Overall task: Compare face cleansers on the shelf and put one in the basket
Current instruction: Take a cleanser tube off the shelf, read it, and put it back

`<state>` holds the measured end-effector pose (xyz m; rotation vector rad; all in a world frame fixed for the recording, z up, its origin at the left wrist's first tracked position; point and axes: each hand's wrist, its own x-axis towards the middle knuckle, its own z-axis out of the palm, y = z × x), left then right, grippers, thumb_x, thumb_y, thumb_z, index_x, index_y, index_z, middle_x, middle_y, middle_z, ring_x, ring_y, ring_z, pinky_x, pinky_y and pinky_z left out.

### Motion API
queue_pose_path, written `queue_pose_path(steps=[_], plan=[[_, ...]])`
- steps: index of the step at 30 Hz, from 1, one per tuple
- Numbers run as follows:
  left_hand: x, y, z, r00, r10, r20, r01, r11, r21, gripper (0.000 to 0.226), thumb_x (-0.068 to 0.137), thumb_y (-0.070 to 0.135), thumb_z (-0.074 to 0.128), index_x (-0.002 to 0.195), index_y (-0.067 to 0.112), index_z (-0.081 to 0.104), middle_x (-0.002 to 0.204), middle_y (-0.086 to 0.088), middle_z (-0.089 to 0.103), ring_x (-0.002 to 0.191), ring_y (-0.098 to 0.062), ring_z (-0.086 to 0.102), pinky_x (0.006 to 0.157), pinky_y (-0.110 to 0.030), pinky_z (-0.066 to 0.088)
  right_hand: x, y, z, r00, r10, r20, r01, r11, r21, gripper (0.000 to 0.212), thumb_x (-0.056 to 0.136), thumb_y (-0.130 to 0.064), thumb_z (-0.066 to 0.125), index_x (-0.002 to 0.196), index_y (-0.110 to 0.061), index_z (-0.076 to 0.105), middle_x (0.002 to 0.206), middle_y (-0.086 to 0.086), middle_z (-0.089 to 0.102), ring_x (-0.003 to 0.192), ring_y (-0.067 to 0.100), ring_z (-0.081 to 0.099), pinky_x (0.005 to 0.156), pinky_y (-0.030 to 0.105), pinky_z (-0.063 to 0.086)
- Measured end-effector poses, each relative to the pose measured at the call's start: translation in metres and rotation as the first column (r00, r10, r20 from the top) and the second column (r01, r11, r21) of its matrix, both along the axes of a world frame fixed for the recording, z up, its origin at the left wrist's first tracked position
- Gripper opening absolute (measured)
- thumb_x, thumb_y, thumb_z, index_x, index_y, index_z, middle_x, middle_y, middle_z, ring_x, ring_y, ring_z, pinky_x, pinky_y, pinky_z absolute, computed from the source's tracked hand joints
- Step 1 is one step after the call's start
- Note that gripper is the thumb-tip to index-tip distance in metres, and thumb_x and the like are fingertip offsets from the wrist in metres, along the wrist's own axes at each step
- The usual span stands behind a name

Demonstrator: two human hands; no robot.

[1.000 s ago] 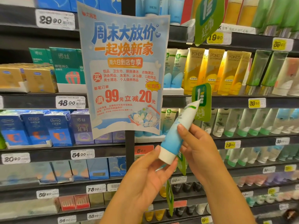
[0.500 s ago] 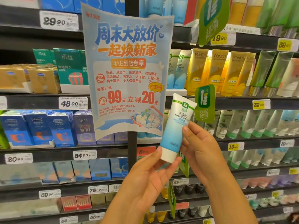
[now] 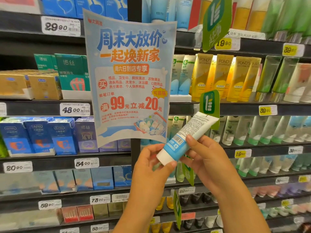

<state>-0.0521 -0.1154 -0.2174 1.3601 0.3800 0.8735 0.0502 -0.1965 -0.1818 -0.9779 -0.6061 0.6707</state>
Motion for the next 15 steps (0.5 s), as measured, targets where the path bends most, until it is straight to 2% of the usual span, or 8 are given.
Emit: queue_pose_path(steps=[10, 13, 15], plan=[[0.0, -0.012, 0.004, 0.998, 0.022, -0.061, -0.018, 0.998, 0.067, 0.039, 0.074, -0.001, 0.072, 0.098, 0.027, 0.058, 0.101, 0.008, 0.066, 0.088, 0.003, 0.064, 0.064, -0.01, 0.049, 0.001, -0.011, 0.0, 0.995, 0.011, -0.103, -0.006, 0.999, 0.049, 0.044, 0.074, -0.014, 0.058, 0.117, -0.006, 0.056, 0.104, 0.011, 0.072, 0.093, 0.022, 0.07, 0.072, 0.036, 0.06], [-0.001, -0.013, 0.005, 0.999, -0.021, -0.042, 0.019, 0.999, -0.038, 0.037, 0.073, -0.001, 0.073, 0.098, 0.023, 0.061, 0.1, 0.005, 0.069, 0.085, -0.002, 0.067, 0.062, -0.012, 0.05, 0.001, -0.015, 0.002, 0.997, 0.021, -0.071, -0.017, 0.999, 0.051, 0.044, 0.074, -0.016, 0.059, 0.116, -0.005, 0.057, 0.101, 0.011, 0.072, 0.091, 0.023, 0.07, 0.074, 0.037, 0.059], [-0.002, -0.014, 0.007, 0.995, -0.099, 0.016, 0.101, 0.974, -0.201, 0.035, 0.07, -0.001, 0.072, 0.099, 0.016, 0.063, 0.099, -0.002, 0.071, 0.082, -0.009, 0.07, 0.062, -0.017, 0.053, 0.002, -0.017, 0.003, 0.997, 0.038, -0.07, -0.034, 0.997, 0.067, 0.042, 0.074, -0.017, 0.059, 0.114, -0.004, 0.058, 0.101, 0.013, 0.071, 0.089, 0.025, 0.069, 0.075, 0.038, 0.057]])
